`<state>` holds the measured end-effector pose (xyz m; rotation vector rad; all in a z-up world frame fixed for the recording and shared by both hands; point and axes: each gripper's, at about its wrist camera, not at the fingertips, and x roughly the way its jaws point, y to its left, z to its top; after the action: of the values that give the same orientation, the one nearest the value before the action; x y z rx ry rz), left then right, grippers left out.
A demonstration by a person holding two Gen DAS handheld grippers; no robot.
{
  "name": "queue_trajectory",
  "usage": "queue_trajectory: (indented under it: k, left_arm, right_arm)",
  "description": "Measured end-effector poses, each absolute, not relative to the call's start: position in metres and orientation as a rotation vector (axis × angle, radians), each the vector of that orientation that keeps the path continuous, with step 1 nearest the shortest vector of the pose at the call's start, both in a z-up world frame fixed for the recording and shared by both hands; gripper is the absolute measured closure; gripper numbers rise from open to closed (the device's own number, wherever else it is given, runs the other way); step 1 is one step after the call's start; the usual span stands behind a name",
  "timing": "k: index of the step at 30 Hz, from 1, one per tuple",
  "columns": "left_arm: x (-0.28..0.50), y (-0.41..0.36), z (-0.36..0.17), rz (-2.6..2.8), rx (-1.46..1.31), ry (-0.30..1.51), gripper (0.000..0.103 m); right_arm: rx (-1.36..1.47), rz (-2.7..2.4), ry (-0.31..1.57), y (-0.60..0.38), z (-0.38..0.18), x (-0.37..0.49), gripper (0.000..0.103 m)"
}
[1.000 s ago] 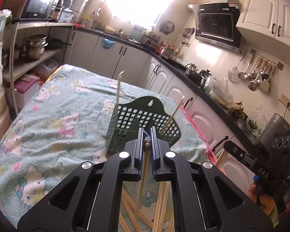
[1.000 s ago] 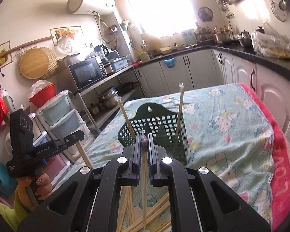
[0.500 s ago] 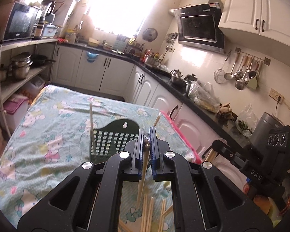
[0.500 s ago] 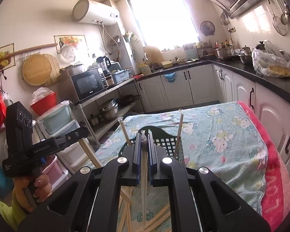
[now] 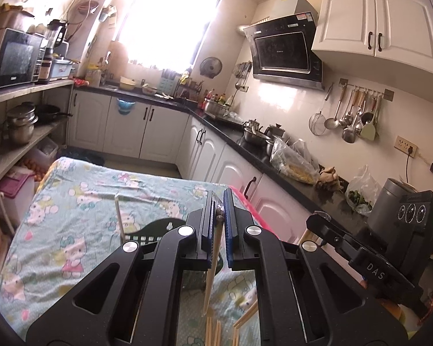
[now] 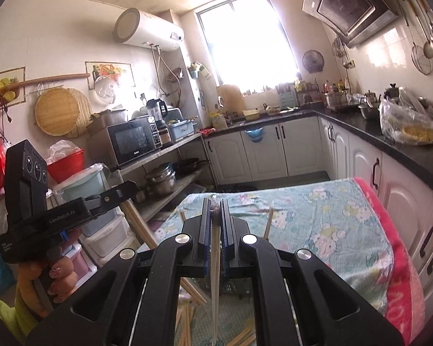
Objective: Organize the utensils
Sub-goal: 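Lift the chopsticks with both grippers and lower them into the caddy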
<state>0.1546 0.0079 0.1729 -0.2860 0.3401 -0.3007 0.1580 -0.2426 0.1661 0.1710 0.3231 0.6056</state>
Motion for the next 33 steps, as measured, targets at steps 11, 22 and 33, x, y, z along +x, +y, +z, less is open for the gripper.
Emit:
queue_trajectory:
  k: [11, 22, 33]
  left_arm:
    - [0.175, 0.007, 0.194, -0.262, -0.252, 0.292, 0.100]
    - [0.203, 0.026, 0.186, -0.187, -0.292, 0.293, 0.100]
    - [0.224, 0.033, 0.162, -0.143, -0.308, 0.315, 0.100]
  right_arm:
    - [0.166, 0.597, 0.238, -0.231, 0.203, 0.178, 0.096]
    - [0.185, 0.543, 0.206, -0.227, 0.217, 0.219, 0.096]
    - [0.207, 0.495, 0.241, -0.222, 0.197, 0.256, 0.096]
